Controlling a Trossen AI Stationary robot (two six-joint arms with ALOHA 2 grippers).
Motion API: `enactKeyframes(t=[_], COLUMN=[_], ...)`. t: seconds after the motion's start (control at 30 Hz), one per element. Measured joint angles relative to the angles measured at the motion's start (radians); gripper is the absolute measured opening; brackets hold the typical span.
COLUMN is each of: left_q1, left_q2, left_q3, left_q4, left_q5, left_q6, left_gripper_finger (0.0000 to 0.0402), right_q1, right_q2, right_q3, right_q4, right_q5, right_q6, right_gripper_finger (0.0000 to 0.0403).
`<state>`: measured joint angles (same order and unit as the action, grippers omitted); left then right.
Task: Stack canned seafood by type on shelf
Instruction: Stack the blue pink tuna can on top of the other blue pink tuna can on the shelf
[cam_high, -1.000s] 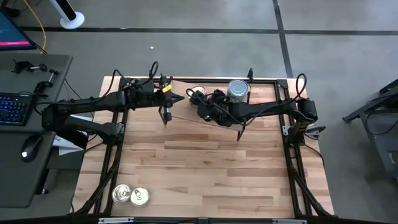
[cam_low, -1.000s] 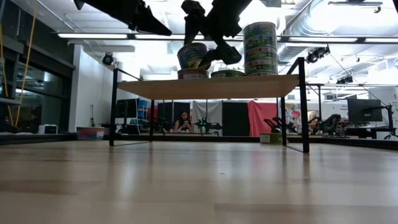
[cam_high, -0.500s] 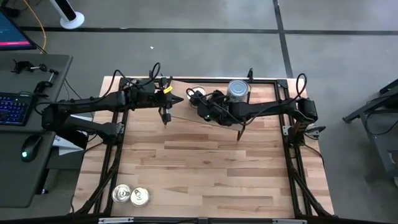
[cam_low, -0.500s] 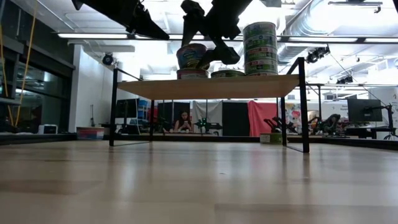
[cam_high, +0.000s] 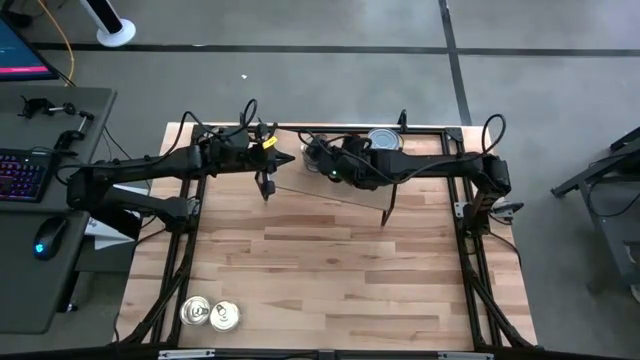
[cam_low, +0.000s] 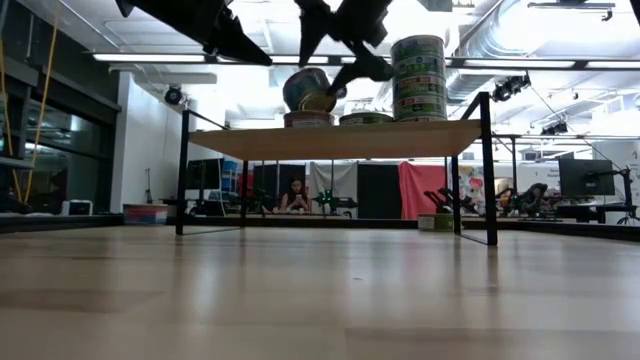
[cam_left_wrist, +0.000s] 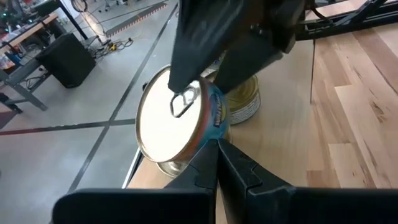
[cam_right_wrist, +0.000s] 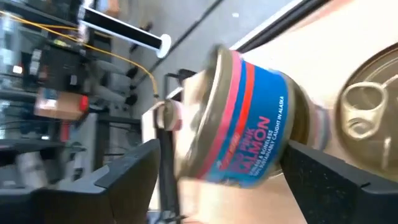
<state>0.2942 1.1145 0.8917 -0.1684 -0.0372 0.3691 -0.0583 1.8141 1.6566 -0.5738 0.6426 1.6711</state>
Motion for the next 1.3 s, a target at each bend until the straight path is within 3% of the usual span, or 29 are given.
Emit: enactKeyframes(t=[0.53,0.73,0.9,1.0,1.1,1.3], left_q1=[0.031,0.031,0.012,-0.060,-0.186,-0.495], left_q2=[0.000,-0.001,-0.034,-0.066,-0.088,-0.079], left_q3=[0.000,0.000,-0.001,-0.001,-0.001,-0.043], left_q4=[0.000,-0.015,-0.063,-0.109,-0.165,-0.255], left_q5=[0.000,0.008,0.100,0.124,0.107,-0.068], left_q6=[0.000,-0.002,-0.127,-0.230,-0.270,-0.356], left_gripper_finger=[0.0000,0.0000,0.0000,0.0000,0.0000,0.0000], right_q1=[0.008,0.043,0.116,0.188,0.263,0.369], right_q2=[0.011,-0.001,-0.045,-0.069,-0.084,-0.066], right_q3=[-0.002,-0.002,-0.002,-0.002,-0.002,-0.002], right_q4=[-0.046,-0.047,-0.045,-0.051,-0.095,-0.302], right_q5=[-0.097,-0.103,-0.128,-0.139,-0.140,-0.243], right_q6=[0.021,-0.058,-0.235,-0.393,-0.435,-0.459], right_gripper_finger=[0.0316,0.0316,0.0316,0.0316,0.0316,0.0316])
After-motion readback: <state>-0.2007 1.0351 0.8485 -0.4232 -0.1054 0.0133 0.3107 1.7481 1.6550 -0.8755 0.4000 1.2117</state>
